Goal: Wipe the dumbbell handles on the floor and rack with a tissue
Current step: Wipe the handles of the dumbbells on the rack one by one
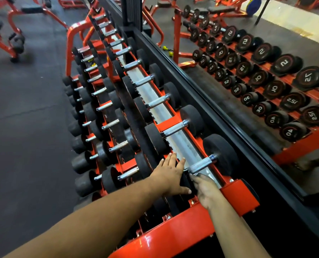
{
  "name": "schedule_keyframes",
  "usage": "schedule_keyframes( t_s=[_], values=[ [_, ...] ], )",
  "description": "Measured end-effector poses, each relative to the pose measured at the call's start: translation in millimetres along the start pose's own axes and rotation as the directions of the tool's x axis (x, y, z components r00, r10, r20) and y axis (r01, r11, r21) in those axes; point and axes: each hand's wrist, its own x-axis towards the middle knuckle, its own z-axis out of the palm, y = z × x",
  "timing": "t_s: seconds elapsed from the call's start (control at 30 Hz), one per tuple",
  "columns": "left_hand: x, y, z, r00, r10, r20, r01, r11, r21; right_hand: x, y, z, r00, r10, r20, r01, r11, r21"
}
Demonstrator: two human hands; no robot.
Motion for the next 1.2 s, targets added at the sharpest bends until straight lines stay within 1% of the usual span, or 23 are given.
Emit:
schedule_keyframes(
  t_s=[0.13,0.2,0.27,0.3,0.33,0.37,0.4,0.43,0.47,0.5,0.53,0.57,0.6,0.67,0.73,0.8,0.87,0.93,1.0,1.03,1.1,1.17,1.2],
  values=[
    [0.0,-0.2,-0.8,1.0,-0.007,0.005,0.007,1.0,-0.003,-7.1,2.0,-7.7,0.997,0.016,-0.074,-0.014,1.0,0.022],
    [0.3,-0.2,-0.3,1.0,-0.006,0.009,0.006,1.0,-0.002,-9.3,2.4,-14.7,0.994,-0.017,-0.108,0.016,1.0,-0.002],
    [-0.3,-0.1,-0.7,1.0,-0.007,0.014,0.007,1.0,-0.003,-9.4,-4.6,-20.0,0.978,-0.153,-0.143,0.147,0.988,-0.048],
    [-0.5,0.0,-1.2,1.0,-0.007,0.015,0.007,1.0,-0.004,-7.9,-9.2,-24.3,0.943,-0.291,-0.16,0.268,0.952,-0.148],
    [-0.5,0.0,-1.7,1.0,-0.006,0.016,0.006,1.0,-0.003,-3.6,-14.5,-29.3,0.872,-0.462,-0.161,0.396,0.86,-0.321],
    [-1.0,0.8,-2.0,1.0,-0.003,0.018,0.003,1.0,-0.002,-1.7,-20.1,-34.4,0.769,-0.626,-0.13,0.479,0.699,-0.531],
    [-1.3,1.0,-2.5,1.0,-0.004,0.017,0.004,1.0,-0.002,1.5,-23.7,-37.8,0.653,-0.754,-0.064,0.505,0.497,-0.706],
    [-1.7,1.3,-2.9,1.0,-0.005,0.017,0.005,1.0,-0.002,6.5,-24.6,-39.8,0.546,-0.837,0.036,0.509,0.296,-0.808],
    [-2.0,1.5,-3.3,1.0,-0.005,0.017,0.005,1.0,-0.002,13.2,-23.9,-40.9,0.477,-0.862,0.174,0.508,0.109,-0.854],
    [-2.0,1.4,-3.2,1.0,-0.006,0.017,0.006,1.0,-0.005,22.5,-20.1,-42.6,0.453,-0.826,0.335,0.497,-0.078,-0.864],
    [-1.8,1.2,-2.9,1.0,-0.006,0.016,0.006,1.0,-0.007,32.7,-13.5,-43.3,0.456,-0.736,0.501,0.476,-0.274,-0.836],
    [-1.4,0.9,-2.6,1.0,-0.006,0.015,0.006,1.0,-0.008,39.3,-5.2,-43.2,0.487,-0.601,0.634,0.458,-0.443,-0.771],
    [-1.1,0.9,-1.9,1.0,-0.006,0.013,0.006,1.0,-0.009,46.2,3.5,-45.2,0.516,-0.463,0.721,0.453,-0.566,-0.689],
    [-0.6,0.8,-1.1,1.0,-0.009,0.007,0.009,1.0,-0.011,49.4,7.6,-52.0,0.548,-0.295,0.782,0.45,-0.685,-0.574],
    [-0.5,0.7,-0.4,1.0,-0.009,0.007,0.009,1.0,-0.014,45.4,-1.7,-58.2,0.542,-0.34,0.768,0.382,-0.715,-0.586],
    [-0.8,0.8,-0.4,1.0,-0.01,0.008,0.01,1.0,-0.017,44.9,-13.3,-61.9,0.563,-0.493,0.663,0.275,-0.645,-0.713],
    [-1.2,0.9,-1.4,1.0,-0.012,0.011,0.012,1.0,-0.019,43.2,-14.5,-57.6,0.582,-0.569,0.582,0.227,-0.574,-0.787],
    [-1.1,1.0,-2.1,1.0,-0.01,0.011,0.01,1.0,-0.018,41.3,2.2,-50.4,0.545,-0.517,0.66,0.299,-0.615,-0.73],
    [-1.2,1.0,-1.7,1.0,-0.009,0.013,0.009,1.0,-0.014,39.1,13.9,-56.6,0.458,-0.393,0.797,0.401,-0.709,-0.58],
    [-1.0,1.0,-1.7,1.0,-0.01,0.011,0.01,1.0,-0.013,39.9,11.7,-63.8,0.445,-0.359,0.82,0.403,-0.738,-0.542],
    [-0.4,0.6,-1.5,1.0,-0.013,0.013,0.013,1.0,-0.014,41.9,3.5,-75.7,0.52,-0.429,0.739,0.316,-0.707,-0.633],
    [-0.4,1.1,-1.6,1.0,-0.014,0.015,0.015,1.0,-0.015,40.8,2.2,-76.3,0.582,-0.582,0.568,0.21,-0.567,-0.797],
    [-0.7,1.5,-2.0,1.0,-0.014,0.016,0.014,1.0,-0.015,38.8,8.3,-71.6,0.595,-0.613,0.52,0.202,-0.513,-0.834]
  ],
)
